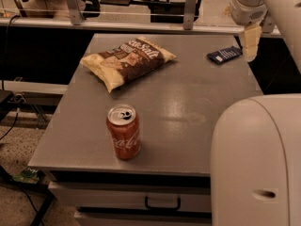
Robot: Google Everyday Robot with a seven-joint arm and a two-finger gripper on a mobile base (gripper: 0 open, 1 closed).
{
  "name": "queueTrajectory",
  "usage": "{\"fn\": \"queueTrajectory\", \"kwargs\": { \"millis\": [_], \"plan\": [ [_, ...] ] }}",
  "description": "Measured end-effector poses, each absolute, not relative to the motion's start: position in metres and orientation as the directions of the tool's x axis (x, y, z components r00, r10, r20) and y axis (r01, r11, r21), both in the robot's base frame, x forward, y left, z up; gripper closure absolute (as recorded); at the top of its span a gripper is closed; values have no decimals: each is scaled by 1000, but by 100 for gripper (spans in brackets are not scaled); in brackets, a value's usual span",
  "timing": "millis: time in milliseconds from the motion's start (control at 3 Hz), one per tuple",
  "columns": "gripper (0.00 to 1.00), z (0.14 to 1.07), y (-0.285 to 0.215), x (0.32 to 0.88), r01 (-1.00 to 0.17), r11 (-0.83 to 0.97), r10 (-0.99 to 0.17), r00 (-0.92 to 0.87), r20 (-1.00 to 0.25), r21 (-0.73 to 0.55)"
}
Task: Move rxbar blueberry near brown chip bag
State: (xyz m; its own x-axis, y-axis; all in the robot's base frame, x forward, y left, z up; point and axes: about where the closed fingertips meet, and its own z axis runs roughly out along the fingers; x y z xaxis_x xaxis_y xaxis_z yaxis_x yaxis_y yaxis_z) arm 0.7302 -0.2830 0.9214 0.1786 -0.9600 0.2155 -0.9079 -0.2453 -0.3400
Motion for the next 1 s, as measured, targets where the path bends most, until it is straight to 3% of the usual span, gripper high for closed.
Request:
{"fn": "queueTrajectory", "kwargs": {
  "millis": [1000],
  "plan": [
    [0, 866, -289, 755, -915, -368, -904, 311, 294, -163]
  ]
}}
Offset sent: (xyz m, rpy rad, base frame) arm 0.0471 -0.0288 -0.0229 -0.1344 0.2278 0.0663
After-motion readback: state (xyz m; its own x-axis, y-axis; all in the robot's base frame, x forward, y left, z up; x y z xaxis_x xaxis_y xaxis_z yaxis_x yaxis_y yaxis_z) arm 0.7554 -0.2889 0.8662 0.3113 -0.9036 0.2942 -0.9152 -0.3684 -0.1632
